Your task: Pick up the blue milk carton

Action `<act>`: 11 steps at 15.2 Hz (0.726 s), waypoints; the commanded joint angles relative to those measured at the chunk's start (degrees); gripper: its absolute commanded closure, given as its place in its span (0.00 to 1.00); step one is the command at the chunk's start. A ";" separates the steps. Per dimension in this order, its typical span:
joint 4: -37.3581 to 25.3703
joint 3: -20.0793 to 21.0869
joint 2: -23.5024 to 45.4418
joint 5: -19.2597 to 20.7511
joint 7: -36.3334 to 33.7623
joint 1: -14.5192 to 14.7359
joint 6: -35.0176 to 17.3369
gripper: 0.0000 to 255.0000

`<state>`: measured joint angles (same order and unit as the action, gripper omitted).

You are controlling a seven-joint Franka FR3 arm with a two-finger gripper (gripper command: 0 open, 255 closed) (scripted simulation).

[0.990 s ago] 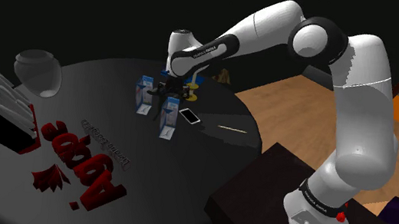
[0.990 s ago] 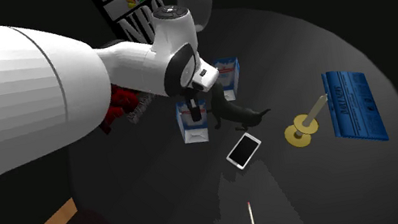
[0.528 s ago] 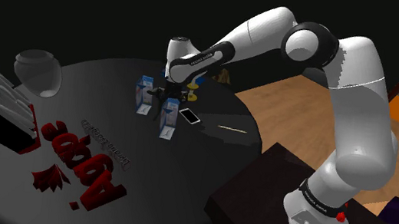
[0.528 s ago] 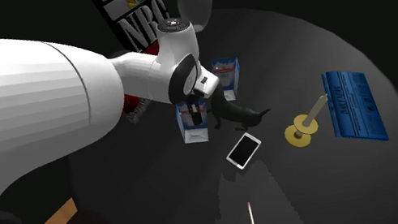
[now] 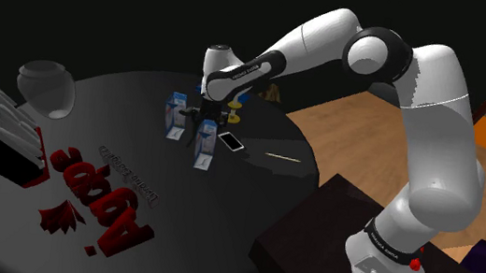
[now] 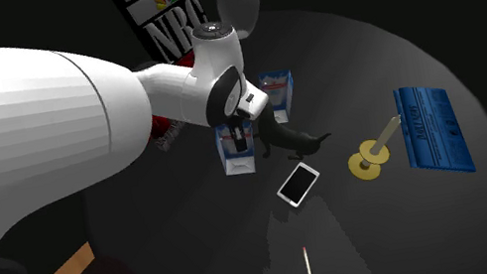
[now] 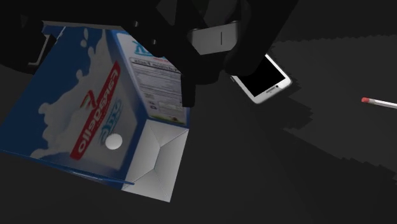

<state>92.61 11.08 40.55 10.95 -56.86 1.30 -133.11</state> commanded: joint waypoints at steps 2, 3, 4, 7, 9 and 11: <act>0.09 0.01 0.05 0.00 0.02 -0.02 -0.11 1.00; 0.12 0.10 -0.46 -0.11 0.08 -0.08 0.37 1.00; 0.15 0.19 -0.97 -0.22 0.15 -0.14 0.85 1.00; 0.09 0.45 -2.43 -0.55 0.36 -0.31 2.36 1.00; -0.01 0.62 -3.37 -0.77 0.50 -0.42 3.39 1.00; -0.16 0.79 -4.28 -0.99 0.65 -0.52 4.44 1.00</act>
<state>92.60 11.78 36.79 10.08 -56.26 0.80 -129.25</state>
